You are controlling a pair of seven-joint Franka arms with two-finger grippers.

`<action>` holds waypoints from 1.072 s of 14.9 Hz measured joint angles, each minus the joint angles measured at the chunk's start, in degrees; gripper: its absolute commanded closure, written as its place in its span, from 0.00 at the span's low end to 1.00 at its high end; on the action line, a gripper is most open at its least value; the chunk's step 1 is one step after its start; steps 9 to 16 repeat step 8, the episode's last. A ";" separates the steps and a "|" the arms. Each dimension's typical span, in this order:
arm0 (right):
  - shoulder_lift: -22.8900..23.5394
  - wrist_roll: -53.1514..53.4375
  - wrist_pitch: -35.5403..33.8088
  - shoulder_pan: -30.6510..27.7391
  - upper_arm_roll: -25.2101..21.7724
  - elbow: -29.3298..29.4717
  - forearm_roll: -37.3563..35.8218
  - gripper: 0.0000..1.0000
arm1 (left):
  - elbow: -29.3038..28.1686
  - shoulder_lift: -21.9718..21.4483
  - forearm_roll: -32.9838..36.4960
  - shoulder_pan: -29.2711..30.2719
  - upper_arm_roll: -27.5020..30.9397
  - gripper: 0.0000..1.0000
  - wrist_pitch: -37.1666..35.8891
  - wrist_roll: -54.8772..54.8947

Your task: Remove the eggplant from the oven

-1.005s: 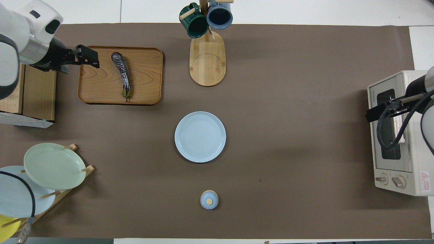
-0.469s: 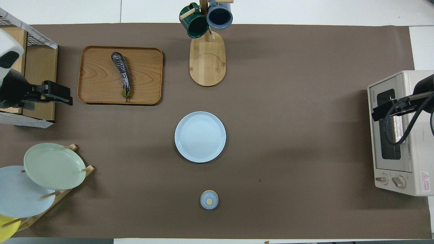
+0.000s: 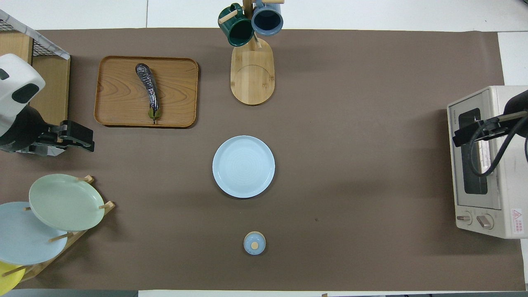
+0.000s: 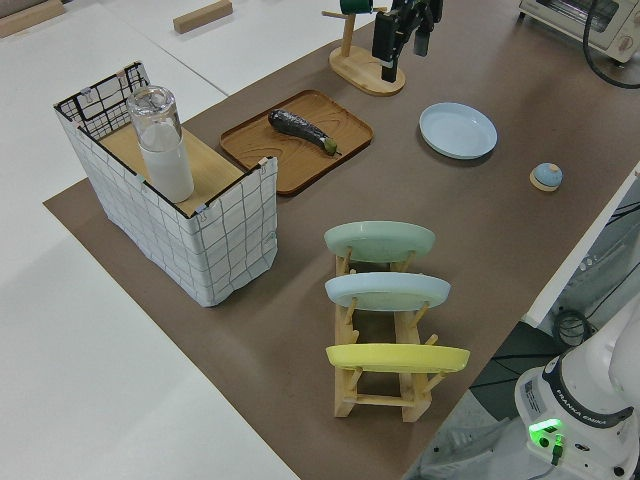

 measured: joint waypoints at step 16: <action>-0.20 0.00 0.25 -0.09 -0.29 0.40 0.00 0.00 | 0.94 -0.08 -0.43 0.58 0.06 0.00 0.20 -0.01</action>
